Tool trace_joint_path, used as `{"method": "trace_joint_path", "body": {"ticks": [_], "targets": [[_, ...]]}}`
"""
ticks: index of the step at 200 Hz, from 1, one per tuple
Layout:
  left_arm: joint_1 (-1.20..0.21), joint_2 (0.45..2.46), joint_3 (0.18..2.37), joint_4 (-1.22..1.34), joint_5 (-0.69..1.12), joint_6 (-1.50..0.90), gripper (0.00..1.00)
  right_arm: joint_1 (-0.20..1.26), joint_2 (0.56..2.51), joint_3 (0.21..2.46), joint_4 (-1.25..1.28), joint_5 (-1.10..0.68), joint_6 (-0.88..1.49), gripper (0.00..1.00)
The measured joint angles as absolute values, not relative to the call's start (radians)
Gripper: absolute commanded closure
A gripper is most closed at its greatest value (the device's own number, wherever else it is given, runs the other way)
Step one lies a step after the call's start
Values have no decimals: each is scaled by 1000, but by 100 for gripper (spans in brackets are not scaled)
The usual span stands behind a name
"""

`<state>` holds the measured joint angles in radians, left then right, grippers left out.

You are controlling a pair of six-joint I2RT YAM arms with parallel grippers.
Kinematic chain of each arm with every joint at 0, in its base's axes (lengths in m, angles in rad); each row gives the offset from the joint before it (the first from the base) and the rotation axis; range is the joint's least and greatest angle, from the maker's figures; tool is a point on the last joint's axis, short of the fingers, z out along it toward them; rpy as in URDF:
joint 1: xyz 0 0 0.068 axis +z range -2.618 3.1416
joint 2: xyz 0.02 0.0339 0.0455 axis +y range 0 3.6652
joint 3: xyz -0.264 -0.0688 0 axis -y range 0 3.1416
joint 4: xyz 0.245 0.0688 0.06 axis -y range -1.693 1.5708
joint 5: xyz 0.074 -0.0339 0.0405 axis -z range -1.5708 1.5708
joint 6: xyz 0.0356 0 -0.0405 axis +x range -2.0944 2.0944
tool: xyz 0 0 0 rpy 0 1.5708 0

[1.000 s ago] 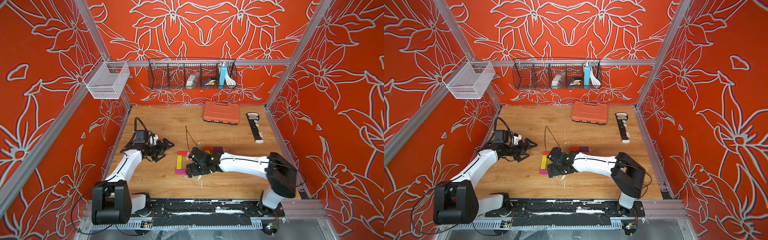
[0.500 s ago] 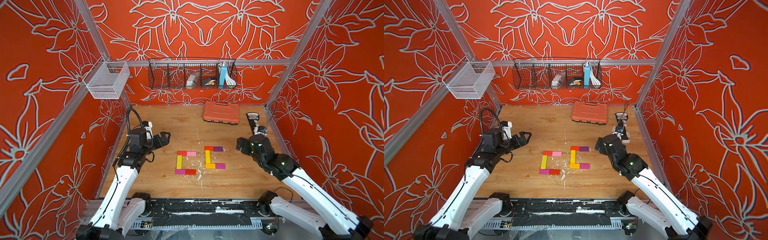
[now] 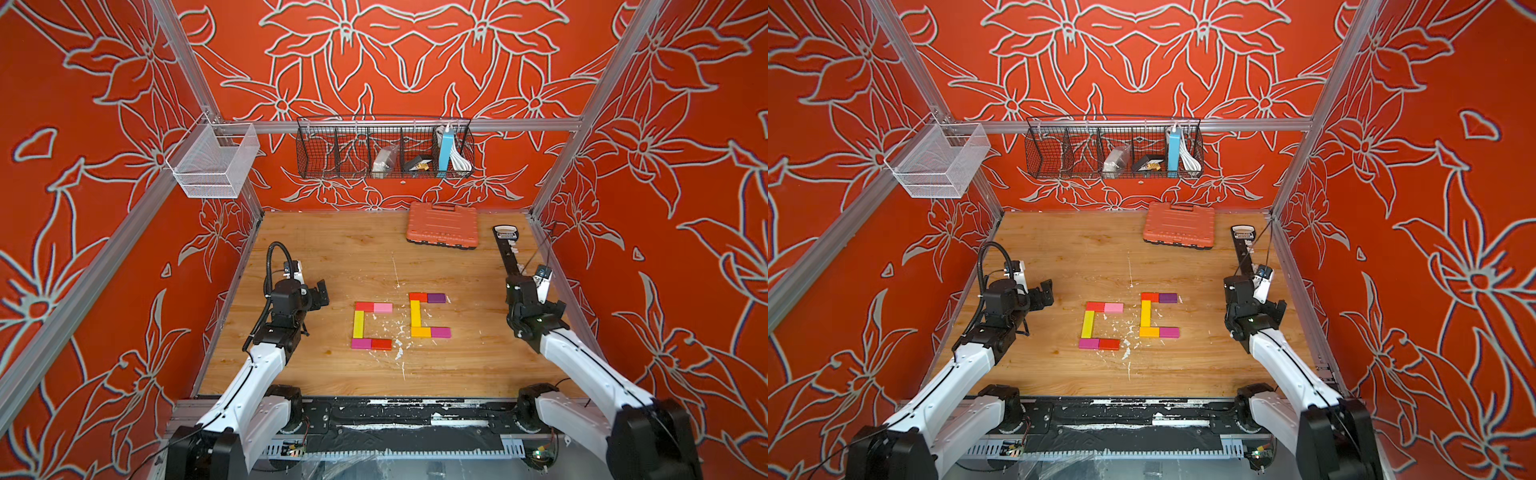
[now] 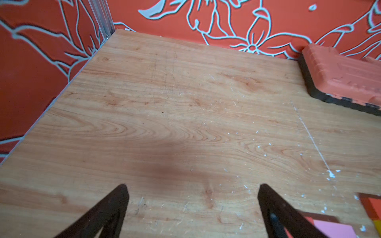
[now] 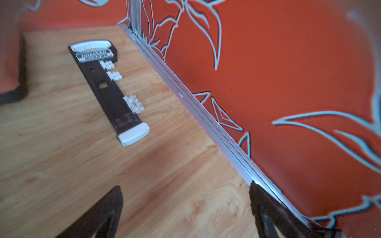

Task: Assemble the letter c with building blocks
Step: Reset both arms

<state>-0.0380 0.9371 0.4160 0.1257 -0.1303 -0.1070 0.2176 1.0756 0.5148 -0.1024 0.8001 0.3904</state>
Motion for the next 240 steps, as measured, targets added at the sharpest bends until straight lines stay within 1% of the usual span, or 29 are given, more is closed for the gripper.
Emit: {"method": "trace_joint_path", "body": {"ticks": [40, 58, 74, 89, 107, 119, 128, 131, 136, 154, 186, 240], "targets": [[-17, 1116, 328, 358, -136, -62, 2, 152, 1245, 488, 154, 721, 292, 2], [-7, 1205, 316, 453, -124, -44, 2, 112, 1266, 433, 279, 631, 236, 2], [-1, 1296, 318, 543, -108, -36, 2, 90, 1298, 372, 456, 549, 179, 2], [3, 1375, 319, 615, -90, -28, 2, 80, 1335, 353, 519, 476, 140, 2], [13, 1414, 319, 647, -67, -24, 2, 76, 1385, 351, 615, 376, 90, 5], [14, 1415, 318, 673, -60, -20, 2, 76, 1412, 342, 685, 331, 69, 5], [9, 1414, 314, 701, -57, -13, 2, 76, 1420, 340, 699, 310, 58, 6], [6, 1414, 312, 711, -57, -10, 2, 76, 1421, 338, 707, 302, 55, 3], [2, 1414, 309, 725, -55, -6, 2, 76, 1422, 337, 717, 292, 52, 2], [0, 1414, 307, 739, -46, -1, 2, 76, 1420, 337, 751, 271, 37, 2], [44, 1414, 309, 739, -23, -15, 2, 76, 1419, 329, 780, 250, 30, 2], [37, 1414, 309, 739, -20, -19, 2, 75, 1420, 328, 787, 241, 23, 2]]}}
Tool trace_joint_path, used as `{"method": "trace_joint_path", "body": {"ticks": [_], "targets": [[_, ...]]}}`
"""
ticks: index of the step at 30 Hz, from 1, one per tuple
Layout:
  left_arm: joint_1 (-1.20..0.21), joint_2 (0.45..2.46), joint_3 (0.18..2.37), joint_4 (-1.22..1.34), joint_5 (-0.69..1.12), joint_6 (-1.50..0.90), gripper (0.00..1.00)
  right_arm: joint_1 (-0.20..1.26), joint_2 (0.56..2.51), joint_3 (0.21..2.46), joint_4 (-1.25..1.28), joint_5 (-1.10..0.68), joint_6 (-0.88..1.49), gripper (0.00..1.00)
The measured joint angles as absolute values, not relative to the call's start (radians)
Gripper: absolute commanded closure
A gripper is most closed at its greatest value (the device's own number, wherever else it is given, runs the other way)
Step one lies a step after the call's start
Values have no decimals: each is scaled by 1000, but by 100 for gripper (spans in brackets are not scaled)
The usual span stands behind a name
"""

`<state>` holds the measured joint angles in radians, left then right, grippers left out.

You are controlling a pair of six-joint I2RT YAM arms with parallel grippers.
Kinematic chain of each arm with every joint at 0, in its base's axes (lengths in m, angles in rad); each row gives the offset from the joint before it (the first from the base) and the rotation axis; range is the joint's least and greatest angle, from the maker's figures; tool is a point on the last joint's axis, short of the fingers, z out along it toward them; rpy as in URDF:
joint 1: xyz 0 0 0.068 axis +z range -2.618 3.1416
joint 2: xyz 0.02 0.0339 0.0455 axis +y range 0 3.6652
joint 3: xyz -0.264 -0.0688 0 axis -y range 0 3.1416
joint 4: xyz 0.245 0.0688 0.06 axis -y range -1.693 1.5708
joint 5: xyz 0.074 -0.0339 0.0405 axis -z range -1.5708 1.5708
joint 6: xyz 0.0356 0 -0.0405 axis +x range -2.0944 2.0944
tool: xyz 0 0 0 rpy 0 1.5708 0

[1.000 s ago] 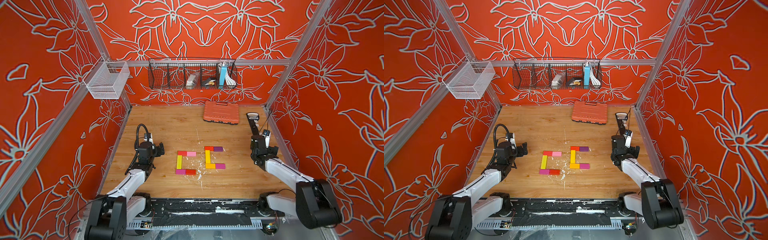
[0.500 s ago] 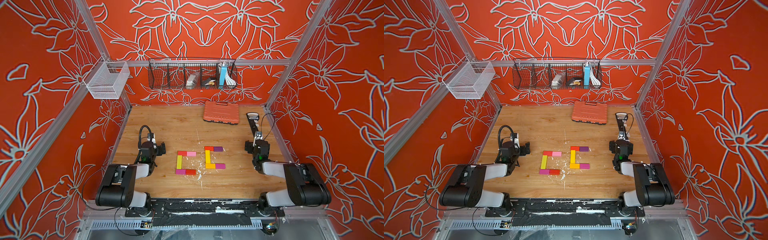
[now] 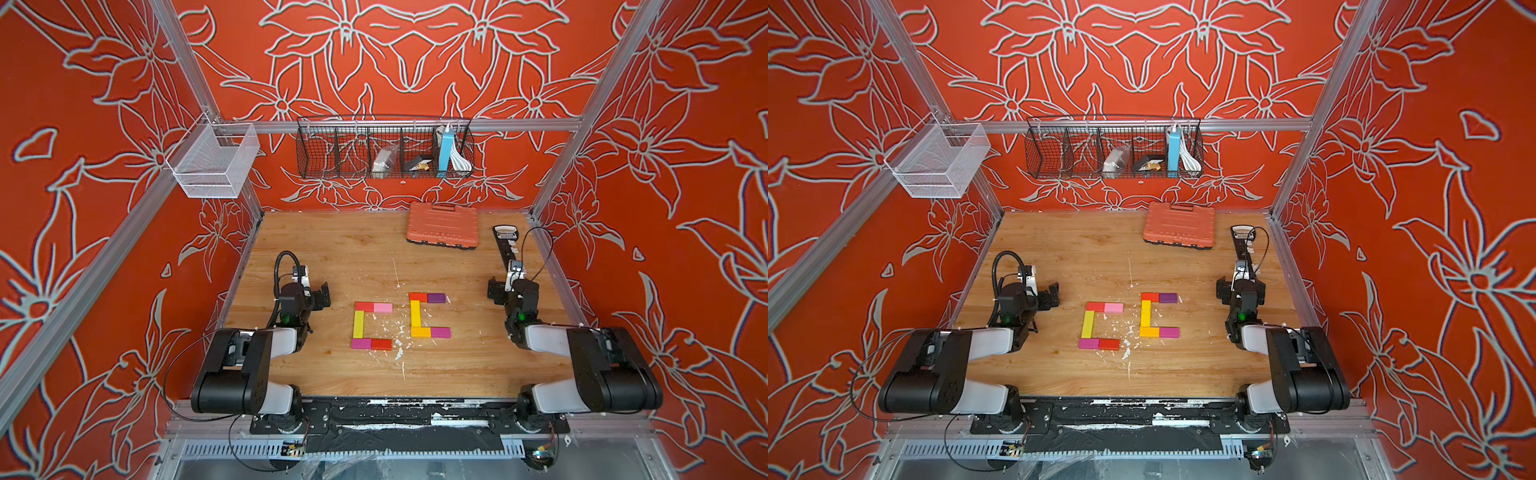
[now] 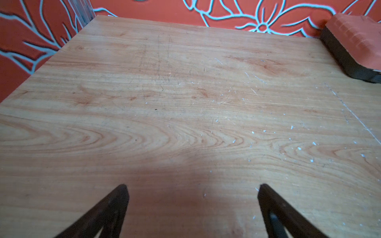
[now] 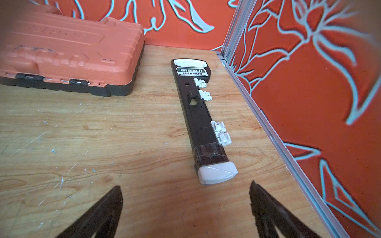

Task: Assemble the letter c with building blocks
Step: Reset both arms

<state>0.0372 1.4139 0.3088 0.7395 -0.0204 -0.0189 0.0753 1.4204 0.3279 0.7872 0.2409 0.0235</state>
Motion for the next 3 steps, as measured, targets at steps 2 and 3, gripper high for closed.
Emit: {"method": "trace_joint_path", "body": {"ticks": [2, 3], "targets": [[37, 1414, 309, 739, -20, -19, 2, 71, 1420, 328, 786, 234, 23, 2], [37, 1414, 309, 739, -20, -19, 2, 70, 1420, 328, 786, 232, 23, 2]]}}
